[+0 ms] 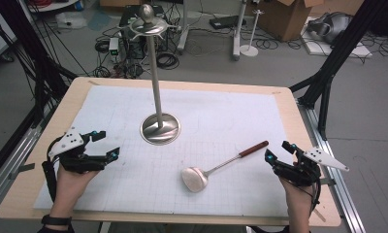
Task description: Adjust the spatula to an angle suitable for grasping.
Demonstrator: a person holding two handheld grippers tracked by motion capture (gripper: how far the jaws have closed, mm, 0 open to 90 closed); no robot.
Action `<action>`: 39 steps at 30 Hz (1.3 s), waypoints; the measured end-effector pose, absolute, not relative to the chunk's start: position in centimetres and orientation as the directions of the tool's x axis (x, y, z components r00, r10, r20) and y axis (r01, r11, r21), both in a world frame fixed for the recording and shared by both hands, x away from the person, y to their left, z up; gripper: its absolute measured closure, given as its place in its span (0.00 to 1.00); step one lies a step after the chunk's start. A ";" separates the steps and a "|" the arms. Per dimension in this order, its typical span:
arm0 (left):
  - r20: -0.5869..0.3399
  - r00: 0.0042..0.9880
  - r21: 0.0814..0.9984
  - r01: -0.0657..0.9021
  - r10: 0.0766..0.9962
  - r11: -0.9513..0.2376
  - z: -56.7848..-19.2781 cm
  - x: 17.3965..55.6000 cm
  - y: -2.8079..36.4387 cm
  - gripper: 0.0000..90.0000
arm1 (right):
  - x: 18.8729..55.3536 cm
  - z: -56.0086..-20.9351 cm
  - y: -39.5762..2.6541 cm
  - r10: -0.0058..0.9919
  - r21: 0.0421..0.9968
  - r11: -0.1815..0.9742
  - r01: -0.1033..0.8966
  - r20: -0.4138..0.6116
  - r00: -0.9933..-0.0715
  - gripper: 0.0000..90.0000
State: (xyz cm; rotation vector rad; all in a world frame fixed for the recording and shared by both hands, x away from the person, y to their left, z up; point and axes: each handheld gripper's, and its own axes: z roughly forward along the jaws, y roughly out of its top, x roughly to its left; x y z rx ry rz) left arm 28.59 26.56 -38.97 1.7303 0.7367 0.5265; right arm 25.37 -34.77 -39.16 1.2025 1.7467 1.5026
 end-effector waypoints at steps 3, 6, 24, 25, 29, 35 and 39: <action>-0.017 0.706 0.963 0.202 0.708 -0.178 -38.7 28.5 26.6 0.21 | 25.4 -39.2 -35.0 0.876 0.960 -0.029 0.280 0.159 -0.455 0.22; -0.020 0.713 0.964 0.200 0.701 -0.176 -38.5 28.4 26.6 0.20 | 25.3 -39.2 -35.0 0.878 0.959 -0.030 0.280 0.160 -0.452 0.22; 0.002 0.772 0.965 0.166 0.636 -0.205 -35.4 29.0 22.6 0.20 | 25.3 -39.3 -35.6 0.881 0.958 -0.042 0.283 0.169 -0.442 0.22; 0.001 0.775 0.965 0.166 0.632 -0.205 -35.3 29.0 22.3 0.20 | 25.3 -39.3 -35.6 0.880 0.958 -0.046 0.284 0.173 -0.442 0.22; 0.009 0.790 0.960 0.166 0.613 -0.227 -35.0 29.4 21.0 0.20 | 25.3 -39.3 -35.6 0.881 0.959 -0.046 0.281 0.171 -0.441 0.22; 0.016 0.810 0.956 0.159 0.586 -0.246 -34.8 30.0 19.1 0.20 | 25.4 -39.3 -35.5 0.880 0.958 -0.042 0.284 0.171 -0.444 0.22; 0.011 0.816 0.954 0.165 0.578 -0.251 -34.9 30.2 18.6 0.20 | 25.4 -39.4 -35.5 0.879 0.955 -0.049 0.292 0.180 -0.442 0.22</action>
